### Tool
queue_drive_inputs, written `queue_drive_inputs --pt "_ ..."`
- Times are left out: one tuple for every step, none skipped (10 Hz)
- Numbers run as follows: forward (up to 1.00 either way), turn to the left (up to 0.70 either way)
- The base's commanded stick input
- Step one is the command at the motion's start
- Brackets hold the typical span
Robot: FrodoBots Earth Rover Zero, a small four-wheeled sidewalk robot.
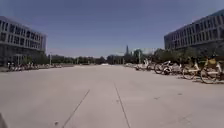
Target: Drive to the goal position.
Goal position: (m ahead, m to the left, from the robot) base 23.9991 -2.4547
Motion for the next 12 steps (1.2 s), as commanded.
queue_drive_inputs --pt "1.0 0.0" --pt "1.0 0.0" --pt "1.0 0.0" --pt "1.0 0.0" --pt "1.0 0.0" --pt "1.0 0.0" --pt "1.0 0.0" --pt "1.0 0.0" --pt "1.0 0.0" --pt "1.0 0.0" --pt "1.0 0.0" --pt "1.0 0.0"
